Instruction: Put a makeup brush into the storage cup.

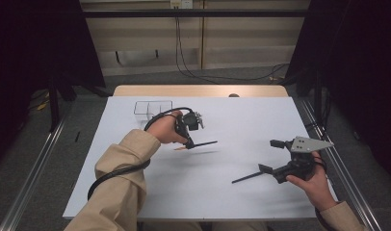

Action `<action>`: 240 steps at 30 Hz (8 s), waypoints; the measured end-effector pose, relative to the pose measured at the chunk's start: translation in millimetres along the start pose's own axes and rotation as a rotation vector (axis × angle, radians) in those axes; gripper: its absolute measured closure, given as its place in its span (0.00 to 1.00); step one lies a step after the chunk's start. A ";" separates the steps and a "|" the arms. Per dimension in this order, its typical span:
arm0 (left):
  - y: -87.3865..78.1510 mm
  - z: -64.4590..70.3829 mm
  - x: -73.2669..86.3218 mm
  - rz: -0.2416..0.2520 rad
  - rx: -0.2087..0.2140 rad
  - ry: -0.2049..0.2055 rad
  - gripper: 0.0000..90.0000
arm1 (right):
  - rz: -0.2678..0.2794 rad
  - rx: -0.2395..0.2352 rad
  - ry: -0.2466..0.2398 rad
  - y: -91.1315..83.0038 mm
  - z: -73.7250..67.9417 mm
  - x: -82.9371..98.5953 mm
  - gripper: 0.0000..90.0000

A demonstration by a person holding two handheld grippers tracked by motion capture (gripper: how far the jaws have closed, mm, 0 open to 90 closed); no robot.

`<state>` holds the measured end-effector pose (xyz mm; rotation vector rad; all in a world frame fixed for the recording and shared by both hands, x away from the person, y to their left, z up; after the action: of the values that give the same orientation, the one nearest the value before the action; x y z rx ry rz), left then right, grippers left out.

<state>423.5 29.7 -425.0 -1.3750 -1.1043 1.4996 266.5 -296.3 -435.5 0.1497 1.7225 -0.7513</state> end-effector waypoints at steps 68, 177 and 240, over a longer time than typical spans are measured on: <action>-5.1 26.7 -30.6 0.054 0.048 0.116 0.93 | -0.464 -0.205 -0.116 115.6 9.5 -71.7 0.64; -17.5 18.9 17.4 0.753 0.035 -0.175 0.05 | -0.329 -0.257 -0.012 118.9 4.2 -51.6 0.95; -18.0 17.3 23.4 1.142 0.080 -0.330 0.88 | -0.003 -0.144 0.069 118.1 -0.8 -70.8 0.95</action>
<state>404.3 55.8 -414.2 -1.8555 -0.3499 2.5948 343.1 -183.1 -418.4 0.0748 1.8359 -0.6272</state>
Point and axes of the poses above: each handheld gripper's, and its own axes: y roughly forward along the jaws, x roughly out of its underside, z roughly to its right, the point moved 1 cm from there along y, roughly forward along the jaws, and after that the axes turned 5 degrees about -x, right-handed, at the moved point
